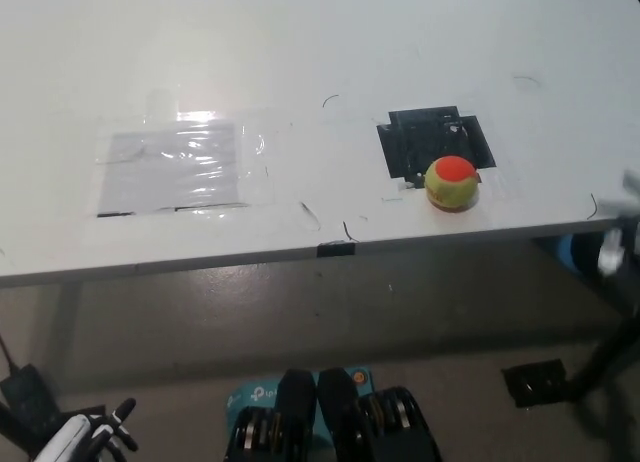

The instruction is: The robot uses right hand to squeeze a small tennis ball placed on the black area of the table

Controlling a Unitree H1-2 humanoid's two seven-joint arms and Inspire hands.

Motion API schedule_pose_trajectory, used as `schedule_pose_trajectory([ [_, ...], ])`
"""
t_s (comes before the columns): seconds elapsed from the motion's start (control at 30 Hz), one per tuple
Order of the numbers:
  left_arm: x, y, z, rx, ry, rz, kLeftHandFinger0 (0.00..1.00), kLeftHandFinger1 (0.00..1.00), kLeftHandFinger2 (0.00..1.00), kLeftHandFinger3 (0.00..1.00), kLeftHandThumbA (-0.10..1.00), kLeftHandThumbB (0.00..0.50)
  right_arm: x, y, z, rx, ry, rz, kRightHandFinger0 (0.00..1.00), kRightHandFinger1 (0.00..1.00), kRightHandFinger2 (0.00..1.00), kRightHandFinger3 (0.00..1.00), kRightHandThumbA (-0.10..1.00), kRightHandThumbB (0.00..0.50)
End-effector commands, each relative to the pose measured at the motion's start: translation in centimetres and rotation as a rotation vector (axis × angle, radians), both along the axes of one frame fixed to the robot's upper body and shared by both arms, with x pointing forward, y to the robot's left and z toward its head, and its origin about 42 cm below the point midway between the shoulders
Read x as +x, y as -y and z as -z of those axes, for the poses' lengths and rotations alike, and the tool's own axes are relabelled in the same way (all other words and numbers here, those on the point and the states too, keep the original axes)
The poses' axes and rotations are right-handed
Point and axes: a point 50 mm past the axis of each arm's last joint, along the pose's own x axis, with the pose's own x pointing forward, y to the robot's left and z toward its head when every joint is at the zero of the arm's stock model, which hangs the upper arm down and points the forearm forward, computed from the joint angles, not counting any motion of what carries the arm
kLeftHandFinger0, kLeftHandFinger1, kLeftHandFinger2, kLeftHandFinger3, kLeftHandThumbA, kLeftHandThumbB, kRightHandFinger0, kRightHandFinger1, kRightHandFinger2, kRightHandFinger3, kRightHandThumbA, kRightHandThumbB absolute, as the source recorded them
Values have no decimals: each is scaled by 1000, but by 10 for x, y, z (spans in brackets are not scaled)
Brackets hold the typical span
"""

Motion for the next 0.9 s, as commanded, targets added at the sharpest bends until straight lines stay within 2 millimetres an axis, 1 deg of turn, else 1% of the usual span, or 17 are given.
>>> schedule_pose_trajectory([
  [0.0,3,-6,-8,12,21,15,152,125,311,384,1000,490,22,-7,-61,-59,138,-39,318,418,579,838,94,271],
  [0.03,3,-6,-8,26,16,17,171,143,333,394,1000,497,31,-17,-72,-58,157,-50,379,471,603,824,127,296],
  [0.1,6,-7,-10,34,18,21,181,148,340,398,1000,499,33,-19,-76,-56,160,-50,408,489,610,817,138,304],
  [0.17,8,-8,-11,35,23,24,187,154,352,404,1000,500,41,-28,-83,-86,147,-70,496,575,663,841,181,305],
  [0.2,8,-9,-11,40,24,25,185,160,364,414,1000,498,47,-35,-86,-119,132,-88,607,628,692,852,204,318],
  [0.23,8,-9,-11,45,24,26,190,167,355,408,1000,497,51,-40,-87,-159,111,-92,698,714,768,905,234,305],
  [0.27,8,-8,-12,43,25,28,193,168,352,404,1000,498,53,-42,-87,-185,92,-102,753,758,792,932,242,313],
  [0.3,8,-8,-12,46,24,27,196,165,357,424,1000,500,57,-47,-87,-189,65,-129,843,852,860,994,272,328],
  [0.33,8,-8,-12,46,24,28,205,172,375,449,1000,500,63,-53,-86,-222,14,-149,1000,1000,1000,1000,335,370],
  [0.37,8,-8,-12,47,24,28,205,172,376,450,1000,500,66,-56,-86,-238,-10,-156,1000,1000,1000,1000,335,370],
  [0.43,9,-8,-11,43,22,29,203,163,365,436,1000,500,78,-68,-82,-290,-94,-191,1000,1000,1000,1000,367,435],
  [0.5,9,-7,-11,50,17,29,201,167,371,452,1000,500,83,-73,-79,-317,-122,-206,1000,1000,1000,1000,391,441],
  [0.6,8,-7,-11,43,25,35,185,163,368,454,1000,498,95,-88,-73,-408,-199,-205,1000,1000,1000,1000,532,498],
  [0.7,7,-7,-10,50,24,39,170,152,356,441,1000,500,103,-100,-67,-473,-226,-203,1000,1000,1000,1000,636,500],
  [0.73,7,-7,-11,50,18,40,163,148,363,461,1000,500,108,-105,-64,-496,-232,-191,1000,1000,1000,1000,715,500],
  [0.8,8,-5,-11,45,19,40,166,151,364,453,1000,500,114,-111,-59,-556,-239,-159,1000,1000,1000,1000,795,500],
  [0.87,10,-5,-12,46,20,43,165,145,357,430,1000,482,118,-113,-56,-566,-246,-151,1000,1000,1000,1000,804,500],
])
